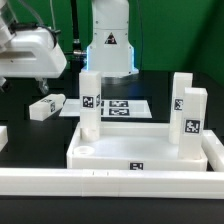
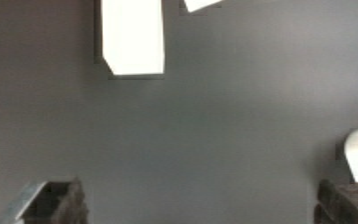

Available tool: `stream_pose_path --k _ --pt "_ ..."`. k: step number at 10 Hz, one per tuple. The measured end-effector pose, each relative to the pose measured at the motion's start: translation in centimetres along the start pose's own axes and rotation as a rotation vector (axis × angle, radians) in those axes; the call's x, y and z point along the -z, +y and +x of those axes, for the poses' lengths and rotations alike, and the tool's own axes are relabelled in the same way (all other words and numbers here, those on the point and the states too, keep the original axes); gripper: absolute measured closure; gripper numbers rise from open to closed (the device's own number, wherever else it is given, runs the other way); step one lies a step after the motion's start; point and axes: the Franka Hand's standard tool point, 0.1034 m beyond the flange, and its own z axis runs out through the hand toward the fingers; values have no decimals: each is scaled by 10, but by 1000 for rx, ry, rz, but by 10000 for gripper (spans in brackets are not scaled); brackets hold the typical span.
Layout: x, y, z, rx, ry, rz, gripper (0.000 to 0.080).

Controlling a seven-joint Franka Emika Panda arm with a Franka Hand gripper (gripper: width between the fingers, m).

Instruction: Assemble desk

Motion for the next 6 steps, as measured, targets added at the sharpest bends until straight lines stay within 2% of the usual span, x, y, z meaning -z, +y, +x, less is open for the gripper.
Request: stream_pose_path --k 1,3,4,6 --pt "-14 3 -9 -11 -64 8 150" --pt "-26 8 -17 -33 -179 27 150" --pt "-29 9 -22 -39 -258 34 150" --pt "-32 13 -20 -46 -365 28 150"
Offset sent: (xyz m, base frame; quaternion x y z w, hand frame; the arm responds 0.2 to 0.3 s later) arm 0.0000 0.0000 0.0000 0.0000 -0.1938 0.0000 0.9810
